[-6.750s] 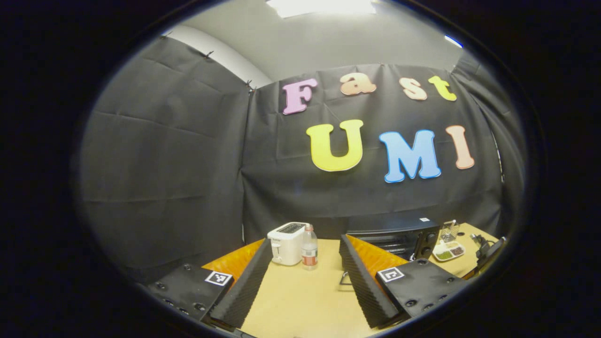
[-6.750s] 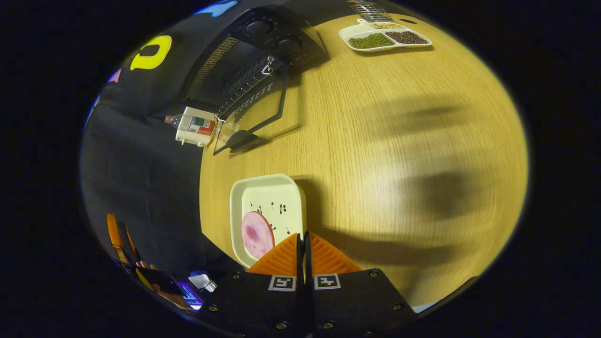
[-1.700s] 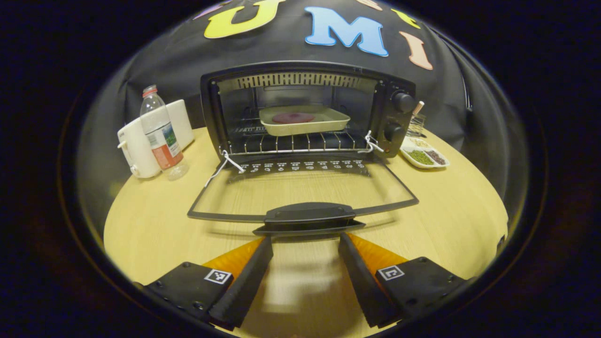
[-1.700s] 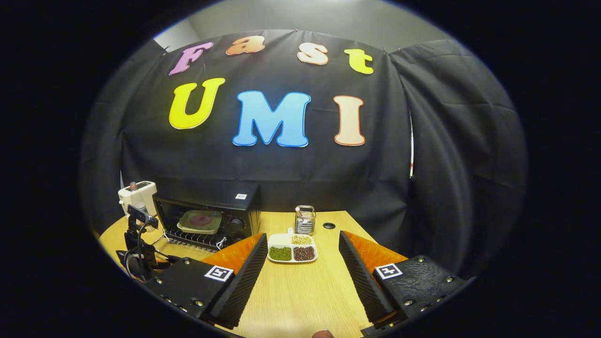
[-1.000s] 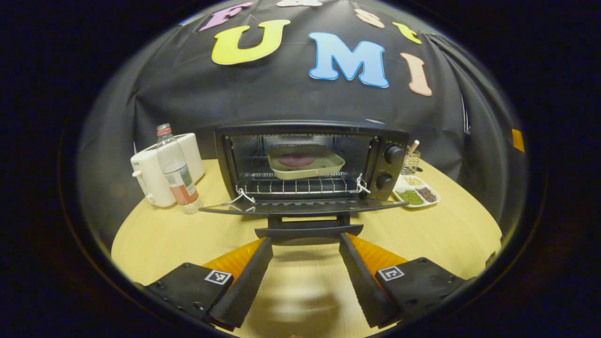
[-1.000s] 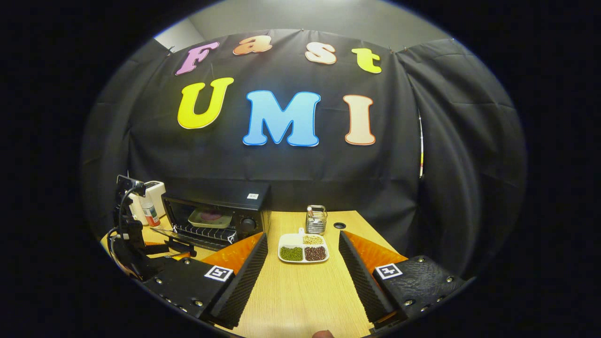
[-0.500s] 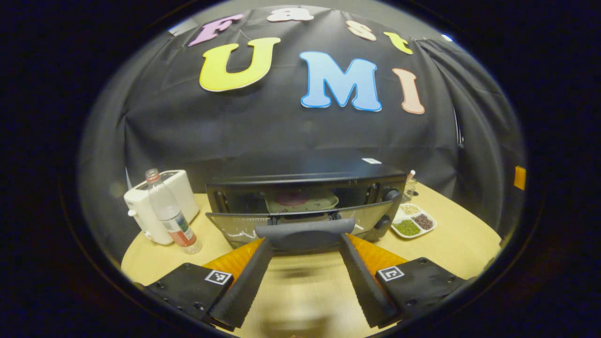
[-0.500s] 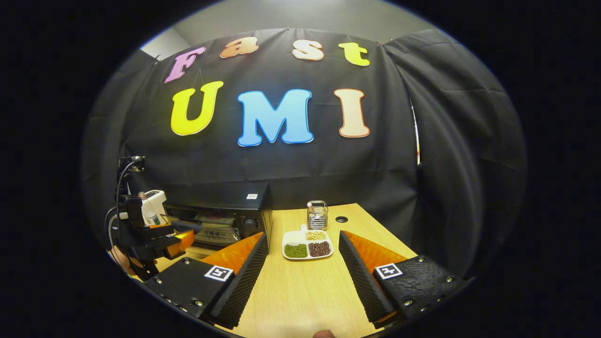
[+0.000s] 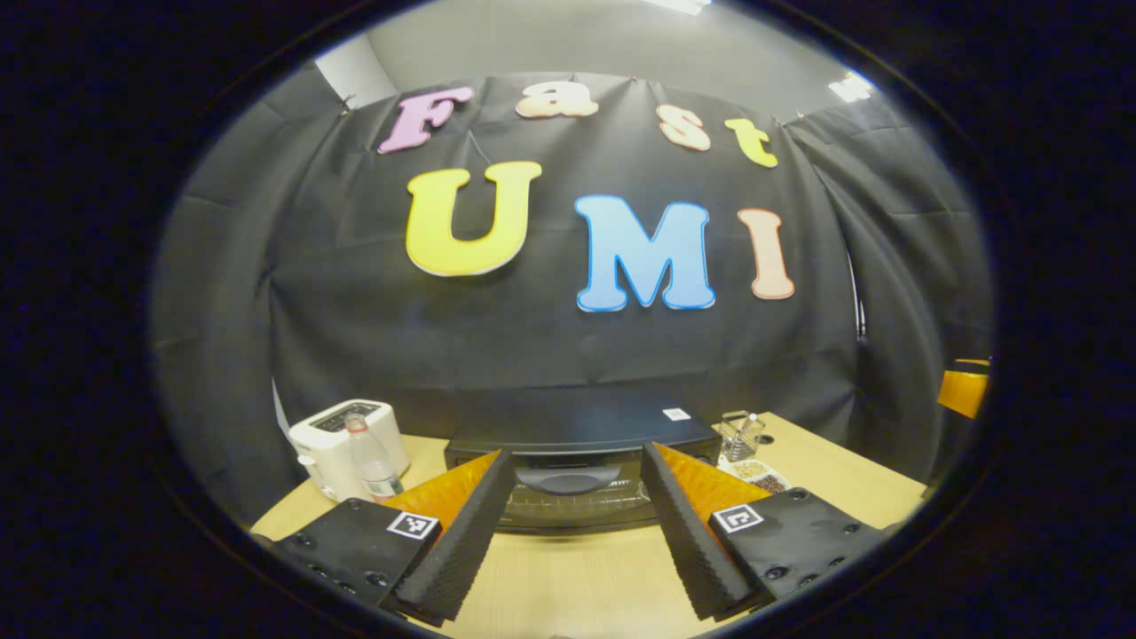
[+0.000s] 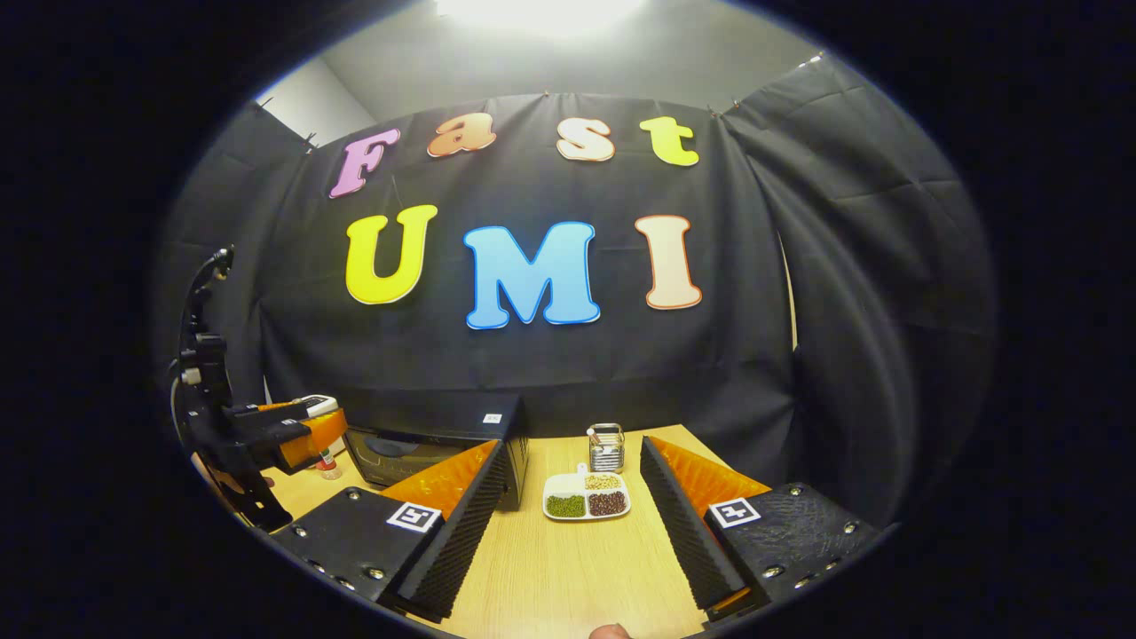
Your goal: Open the electric oven with the left hand, put the food in, and close the electric oven.
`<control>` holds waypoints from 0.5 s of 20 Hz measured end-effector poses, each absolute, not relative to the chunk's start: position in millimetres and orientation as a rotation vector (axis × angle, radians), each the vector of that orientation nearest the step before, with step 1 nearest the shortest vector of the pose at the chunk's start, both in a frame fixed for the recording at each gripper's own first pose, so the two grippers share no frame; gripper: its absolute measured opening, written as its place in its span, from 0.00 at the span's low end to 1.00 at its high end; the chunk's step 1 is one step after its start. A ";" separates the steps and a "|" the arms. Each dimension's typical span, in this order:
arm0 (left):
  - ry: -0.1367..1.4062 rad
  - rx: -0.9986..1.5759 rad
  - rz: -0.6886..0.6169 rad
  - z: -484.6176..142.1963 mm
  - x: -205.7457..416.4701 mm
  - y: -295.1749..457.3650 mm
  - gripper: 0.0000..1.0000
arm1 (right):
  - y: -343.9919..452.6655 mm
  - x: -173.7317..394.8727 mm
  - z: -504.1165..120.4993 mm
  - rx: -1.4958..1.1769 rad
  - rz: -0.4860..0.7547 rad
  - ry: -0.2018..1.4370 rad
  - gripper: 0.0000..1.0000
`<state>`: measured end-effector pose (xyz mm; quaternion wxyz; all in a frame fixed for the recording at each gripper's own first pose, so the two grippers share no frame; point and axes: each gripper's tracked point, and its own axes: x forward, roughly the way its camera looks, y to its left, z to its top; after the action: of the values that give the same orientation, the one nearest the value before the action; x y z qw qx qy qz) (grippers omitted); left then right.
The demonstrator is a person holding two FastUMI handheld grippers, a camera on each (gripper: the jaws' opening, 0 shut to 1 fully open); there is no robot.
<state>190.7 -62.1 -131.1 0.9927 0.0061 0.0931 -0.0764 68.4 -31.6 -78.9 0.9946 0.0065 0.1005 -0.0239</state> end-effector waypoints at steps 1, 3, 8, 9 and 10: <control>0.170 0.006 -0.144 -118.5 173.1 -65.0 1.00 | -35.8 62.0 -72.8 0.002 -0.036 0.190 0.94; 0.148 0.000 -0.128 -96.4 138.3 -68.3 0.91 | -42.7 48.0 -60.5 -0.012 -0.015 0.167 0.94; 0.095 0.022 -0.081 -57.0 68.7 -70.8 1.00 | -46.9 17.2 -45.9 -0.050 0.044 0.134 0.94; 0.092 0.028 -0.088 -53.3 58.9 -72.7 1.00 | -46.2 11.8 -44.7 -0.049 0.050 0.129 0.94; 0.091 0.031 -0.097 -50.3 50.7 -75.0 1.00 | -42.3 6.8 -40.5 -0.041 0.063 0.118 0.95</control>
<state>50.7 -75.0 -50.3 0.9977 0.0157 0.0453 -0.0486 6.8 -42.3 -40.5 0.9976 -0.0203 0.0592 0.0313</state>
